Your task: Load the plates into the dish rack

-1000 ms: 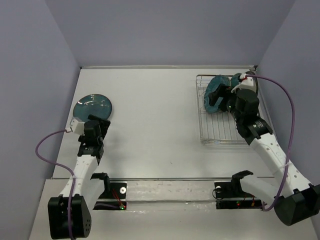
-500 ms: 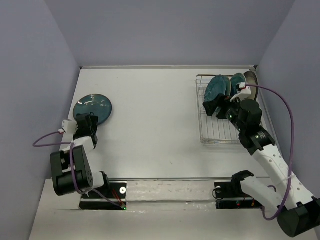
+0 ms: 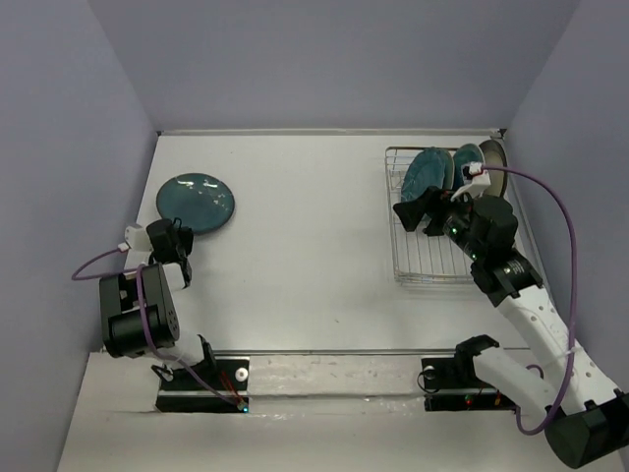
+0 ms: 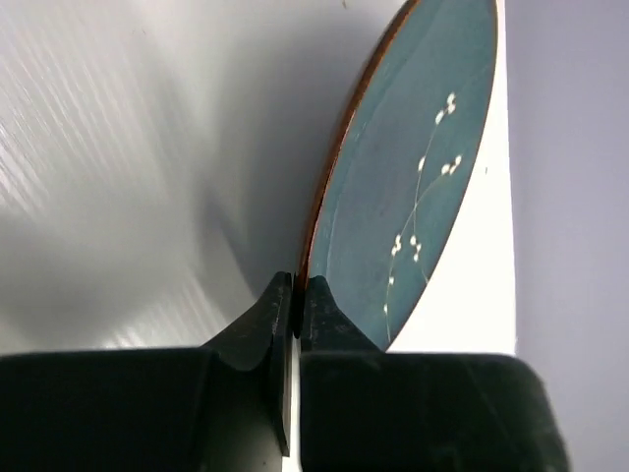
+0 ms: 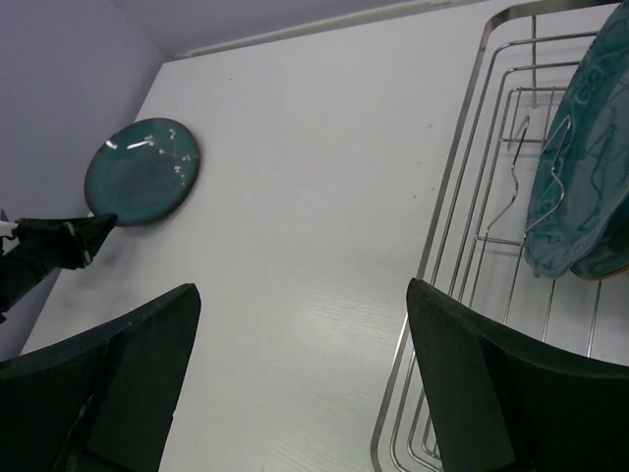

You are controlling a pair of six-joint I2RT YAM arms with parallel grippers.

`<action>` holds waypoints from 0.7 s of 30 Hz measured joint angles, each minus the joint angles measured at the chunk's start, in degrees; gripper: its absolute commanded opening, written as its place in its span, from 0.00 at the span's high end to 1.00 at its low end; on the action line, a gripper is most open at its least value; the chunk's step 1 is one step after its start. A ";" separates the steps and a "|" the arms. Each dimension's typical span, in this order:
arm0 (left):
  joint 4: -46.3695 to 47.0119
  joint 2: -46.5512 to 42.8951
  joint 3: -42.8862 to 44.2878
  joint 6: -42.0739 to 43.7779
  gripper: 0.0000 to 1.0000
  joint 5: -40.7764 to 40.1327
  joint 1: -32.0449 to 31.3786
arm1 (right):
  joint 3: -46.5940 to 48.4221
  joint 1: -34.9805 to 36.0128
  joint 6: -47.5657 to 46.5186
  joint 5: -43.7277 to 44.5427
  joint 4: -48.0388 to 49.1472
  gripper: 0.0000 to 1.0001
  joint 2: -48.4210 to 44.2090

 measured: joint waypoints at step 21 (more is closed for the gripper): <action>-5.42 -43.47 -18.18 1.64 0.94 23.37 -14.38 | 3.80 17.18 7.67 -5.92 9.53 0.03 25.03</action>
